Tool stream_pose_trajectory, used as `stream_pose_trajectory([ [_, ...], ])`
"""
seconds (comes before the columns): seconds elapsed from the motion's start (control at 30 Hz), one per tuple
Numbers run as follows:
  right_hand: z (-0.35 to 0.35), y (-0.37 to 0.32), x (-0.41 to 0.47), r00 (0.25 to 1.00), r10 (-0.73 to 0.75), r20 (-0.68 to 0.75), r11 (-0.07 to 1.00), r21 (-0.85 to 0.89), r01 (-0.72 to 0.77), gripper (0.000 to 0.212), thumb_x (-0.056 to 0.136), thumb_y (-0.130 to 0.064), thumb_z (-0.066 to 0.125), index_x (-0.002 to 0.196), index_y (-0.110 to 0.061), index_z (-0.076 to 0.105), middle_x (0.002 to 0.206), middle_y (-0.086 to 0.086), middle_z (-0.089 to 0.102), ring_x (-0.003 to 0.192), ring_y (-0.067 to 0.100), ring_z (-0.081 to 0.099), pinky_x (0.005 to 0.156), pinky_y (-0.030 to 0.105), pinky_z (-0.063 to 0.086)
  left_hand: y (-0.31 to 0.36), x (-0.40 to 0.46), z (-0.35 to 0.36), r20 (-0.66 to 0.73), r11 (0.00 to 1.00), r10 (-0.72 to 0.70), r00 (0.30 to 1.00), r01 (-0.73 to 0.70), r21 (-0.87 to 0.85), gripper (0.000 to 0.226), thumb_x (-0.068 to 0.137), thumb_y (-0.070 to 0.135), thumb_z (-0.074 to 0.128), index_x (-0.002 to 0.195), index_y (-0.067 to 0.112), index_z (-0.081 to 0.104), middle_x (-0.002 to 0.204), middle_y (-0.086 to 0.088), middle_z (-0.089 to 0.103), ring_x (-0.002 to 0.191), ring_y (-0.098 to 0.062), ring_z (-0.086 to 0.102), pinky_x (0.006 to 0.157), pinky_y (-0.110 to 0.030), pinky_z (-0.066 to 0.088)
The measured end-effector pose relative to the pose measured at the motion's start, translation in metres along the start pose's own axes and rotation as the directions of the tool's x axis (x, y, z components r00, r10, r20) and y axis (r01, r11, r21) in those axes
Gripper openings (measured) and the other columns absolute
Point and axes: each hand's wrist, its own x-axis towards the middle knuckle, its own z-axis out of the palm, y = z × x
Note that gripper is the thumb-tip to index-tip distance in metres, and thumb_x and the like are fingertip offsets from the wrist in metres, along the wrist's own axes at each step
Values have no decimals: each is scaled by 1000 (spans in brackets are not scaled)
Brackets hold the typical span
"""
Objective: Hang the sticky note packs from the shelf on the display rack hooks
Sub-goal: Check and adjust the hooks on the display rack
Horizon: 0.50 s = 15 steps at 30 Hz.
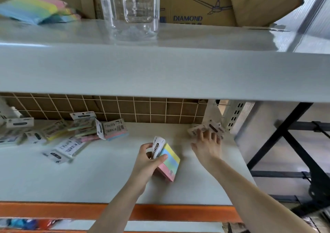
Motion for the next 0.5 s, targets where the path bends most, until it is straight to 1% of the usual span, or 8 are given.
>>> stream_pose_trajectory([
  [0.1,-2,-3,-10,999,-31,-18,998,-55,30,44,98,-18,39,141,-7,37,140,19,42,126,35,42,101,39,38,-3,1,2,-33,999,34,999,-34,16,39,81,5,72,105,22,47,92,-9,66,75,-17,64,68,-25,48],
  [0.17,-7,-4,-17,998,-47,-38,997,-57,45,43,91,-10,50,133,0,48,130,23,52,118,38,51,93,40,47,-5,3,3,-54,998,46,997,-44,39,33,81,6,73,99,19,49,89,-8,67,70,-14,64,62,-22,49],
  [0.23,-16,-4,-23,991,-69,-116,997,-42,65,39,84,-8,60,122,1,56,117,20,60,107,37,60,80,37,54,-7,5,2,-64,998,48,997,-44,53,28,81,6,72,97,14,51,87,-9,69,67,-14,66,59,-22,51],
  [0.3,-20,2,-26,991,-95,-97,995,5,96,34,95,-12,42,129,-6,47,123,11,55,110,31,57,79,35,50,-8,7,1,-63,995,57,996,-51,86,23,83,5,71,93,13,52,84,-9,69,62,-13,65,53,-21,49],
  [0.33,-23,7,-28,991,-90,-101,993,68,97,31,98,-13,36,128,-8,46,121,9,56,106,31,59,75,36,50,-8,7,2,-55,990,67,996,-60,125,21,83,6,70,91,13,52,82,-9,68,59,-11,63,50,-20,47],
  [0.4,-33,13,-33,981,-6,-192,933,352,75,22,98,-14,41,115,-9,54,101,9,63,84,34,63,62,37,48,-11,8,4,-30,974,89,996,-80,214,18,85,7,67,86,14,51,79,-9,67,56,-12,59,49,-23,43],
  [0.47,-41,15,-42,965,147,-217,755,655,32,12,95,-12,46,97,-12,58,78,1,60,68,29,57,54,36,41,-14,8,8,-5,956,95,995,-90,278,16,88,9,64,84,15,49,81,-11,66,59,-17,56,54,-29,40],
  [0.5,-43,14,-45,959,228,-167,618,786,-10,13,95,-9,46,92,-13,57,73,-2,58,67,27,55,55,36,42,-16,8,10,3,951,91,996,-88,296,15,89,10,62,85,16,49,83,-12,66,62,-20,56,57,-31,39],
])
